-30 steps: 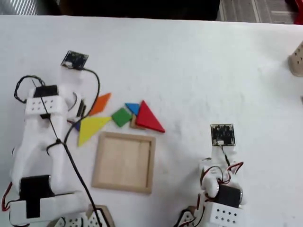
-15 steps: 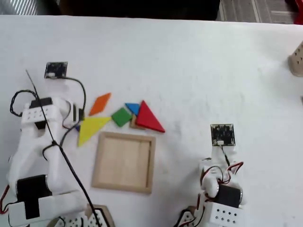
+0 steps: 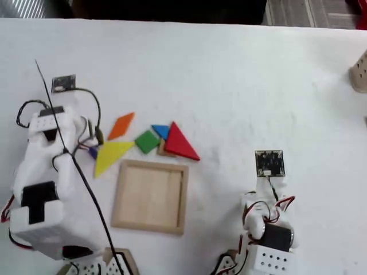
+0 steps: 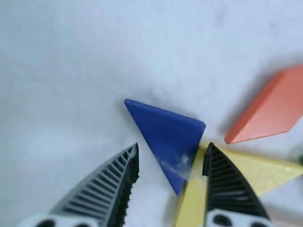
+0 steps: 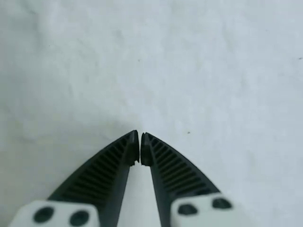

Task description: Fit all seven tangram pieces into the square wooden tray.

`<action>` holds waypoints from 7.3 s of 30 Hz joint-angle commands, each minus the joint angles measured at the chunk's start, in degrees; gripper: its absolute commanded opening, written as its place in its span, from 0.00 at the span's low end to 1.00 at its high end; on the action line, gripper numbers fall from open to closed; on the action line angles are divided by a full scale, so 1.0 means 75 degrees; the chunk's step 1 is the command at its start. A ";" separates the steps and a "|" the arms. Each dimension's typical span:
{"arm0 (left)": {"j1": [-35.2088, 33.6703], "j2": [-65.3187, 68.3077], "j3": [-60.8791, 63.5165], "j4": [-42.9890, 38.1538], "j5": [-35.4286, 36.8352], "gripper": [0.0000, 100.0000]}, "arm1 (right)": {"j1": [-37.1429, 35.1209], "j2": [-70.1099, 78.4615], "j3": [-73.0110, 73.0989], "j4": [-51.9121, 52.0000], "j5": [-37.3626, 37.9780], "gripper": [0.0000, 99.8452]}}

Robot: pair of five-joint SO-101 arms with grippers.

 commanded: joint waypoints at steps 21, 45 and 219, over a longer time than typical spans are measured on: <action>-0.0088 0.0768 -0.1313 0.0281 0.2051 0.29 | 0.0076 -0.0029 0.0012 -0.0135 0.0082 0.02; -0.0346 0.0815 -0.1278 0.0563 0.2333 0.26 | 0.0076 -0.0029 0.0012 -0.0135 0.0082 0.02; 0.0885 -0.0428 -0.2192 0.1969 0.2649 0.21 | 0.0088 -0.0029 0.0012 -0.0123 0.0082 0.02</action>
